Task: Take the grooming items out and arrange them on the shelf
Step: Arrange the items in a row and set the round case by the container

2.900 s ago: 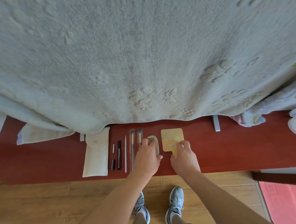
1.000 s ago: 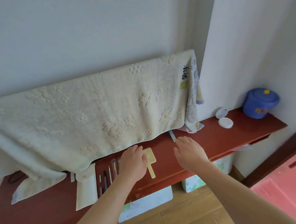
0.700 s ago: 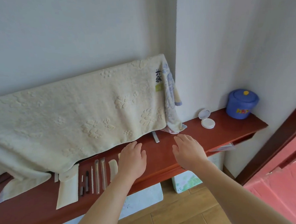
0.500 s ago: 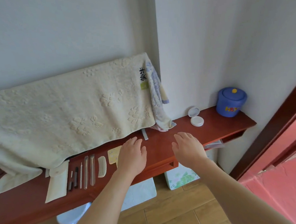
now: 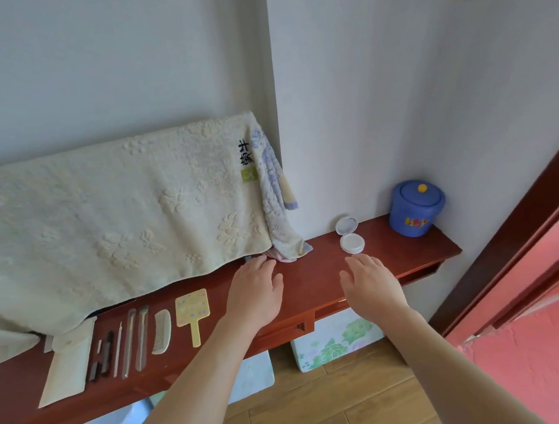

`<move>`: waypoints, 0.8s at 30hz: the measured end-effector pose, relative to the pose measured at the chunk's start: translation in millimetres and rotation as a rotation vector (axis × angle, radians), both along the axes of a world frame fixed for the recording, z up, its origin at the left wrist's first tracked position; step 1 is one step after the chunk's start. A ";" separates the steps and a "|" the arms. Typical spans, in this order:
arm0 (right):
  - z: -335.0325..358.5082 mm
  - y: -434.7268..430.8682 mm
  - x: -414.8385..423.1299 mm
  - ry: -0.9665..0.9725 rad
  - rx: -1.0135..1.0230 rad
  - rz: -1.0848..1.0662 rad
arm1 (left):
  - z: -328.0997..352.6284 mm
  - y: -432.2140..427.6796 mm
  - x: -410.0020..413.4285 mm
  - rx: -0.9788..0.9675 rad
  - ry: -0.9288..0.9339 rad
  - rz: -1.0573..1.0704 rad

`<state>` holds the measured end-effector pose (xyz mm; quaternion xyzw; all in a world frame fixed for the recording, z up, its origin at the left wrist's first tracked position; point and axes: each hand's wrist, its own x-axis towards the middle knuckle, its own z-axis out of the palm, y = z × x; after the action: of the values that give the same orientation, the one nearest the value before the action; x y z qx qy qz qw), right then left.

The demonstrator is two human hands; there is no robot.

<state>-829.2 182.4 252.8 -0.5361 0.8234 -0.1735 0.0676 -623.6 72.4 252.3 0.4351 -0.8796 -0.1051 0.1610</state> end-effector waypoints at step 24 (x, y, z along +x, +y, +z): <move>-43.4 -103.5 -186.8 0.002 0.102 0.101 | -30.7 -68.1 -160.4 0.076 -0.074 0.061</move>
<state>-1015.9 78.9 209.3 -0.5728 0.8032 -0.1273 0.1026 -784.1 4.3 221.6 0.4710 -0.8667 -0.1176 0.1147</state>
